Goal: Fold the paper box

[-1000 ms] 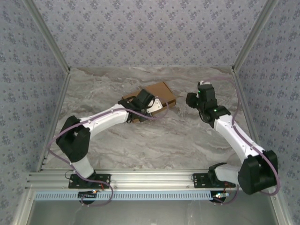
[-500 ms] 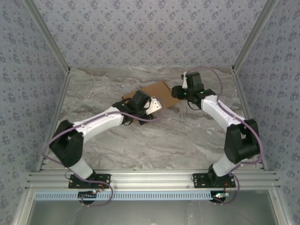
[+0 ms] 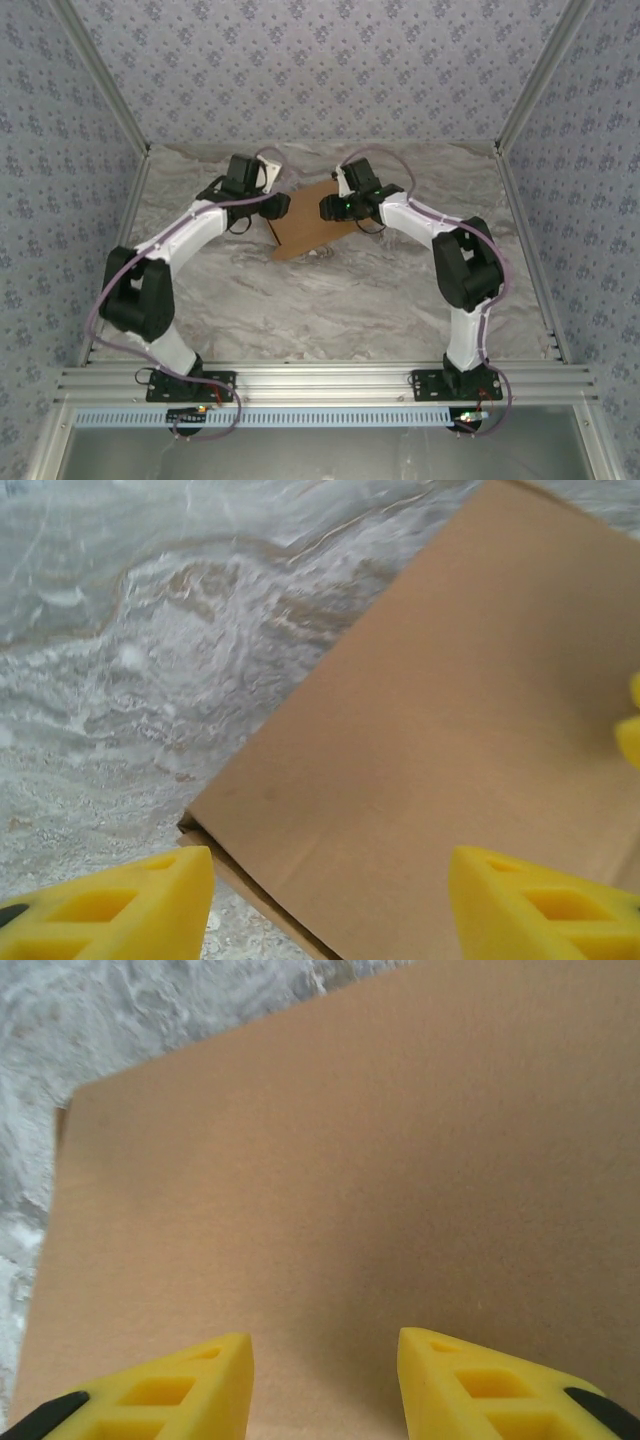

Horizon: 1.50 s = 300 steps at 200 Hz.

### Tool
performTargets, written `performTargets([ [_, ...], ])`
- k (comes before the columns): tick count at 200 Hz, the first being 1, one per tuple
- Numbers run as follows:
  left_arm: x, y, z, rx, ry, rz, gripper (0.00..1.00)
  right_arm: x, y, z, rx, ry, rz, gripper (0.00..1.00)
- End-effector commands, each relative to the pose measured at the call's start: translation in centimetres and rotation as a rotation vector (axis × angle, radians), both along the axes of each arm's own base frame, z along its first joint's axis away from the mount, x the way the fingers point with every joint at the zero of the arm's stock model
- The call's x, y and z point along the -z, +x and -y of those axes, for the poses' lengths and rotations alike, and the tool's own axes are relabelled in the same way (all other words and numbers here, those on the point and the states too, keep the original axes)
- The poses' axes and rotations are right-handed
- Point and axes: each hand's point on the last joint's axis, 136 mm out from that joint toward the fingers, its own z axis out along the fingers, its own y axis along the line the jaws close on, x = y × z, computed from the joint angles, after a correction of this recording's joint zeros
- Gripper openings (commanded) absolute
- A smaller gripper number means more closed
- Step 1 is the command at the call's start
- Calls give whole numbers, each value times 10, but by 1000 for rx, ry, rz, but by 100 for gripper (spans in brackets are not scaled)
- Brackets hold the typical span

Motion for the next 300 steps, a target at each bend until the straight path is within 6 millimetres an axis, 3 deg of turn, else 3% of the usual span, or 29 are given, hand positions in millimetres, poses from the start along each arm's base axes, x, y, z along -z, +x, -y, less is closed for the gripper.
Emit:
performTargets([
  [1,6,14,-10,-79,-65,-83,64,9,1,0,-12,-21,-20,43],
  [38,32,32,-7,-44,-109,-173,66,28,-3,5,-22,-47,-57,43],
  [87,62,47,5,41,-66,-250,67,-13,-6,8,-59,-45,20,43],
  [105,70,49,8,65,-55,-255,68,-18,-11,7,-75,-32,27,44],
  [138,82,42,11,92,-35,-284,68,9,-12,5,-79,-48,-24,43],
  [180,96,23,3,85,11,-320,68,45,-17,20,-50,-77,-81,41],
  [206,100,8,-4,72,23,-335,67,53,-21,28,-46,-112,-92,41],
  [221,97,-1,-7,66,36,-332,67,43,-20,31,-49,-114,-78,41],
  [270,64,-17,-10,53,22,-279,68,-33,-25,38,-46,-95,62,50],
  [300,48,-9,-19,7,19,-229,71,-46,-50,66,9,-75,77,60],
])
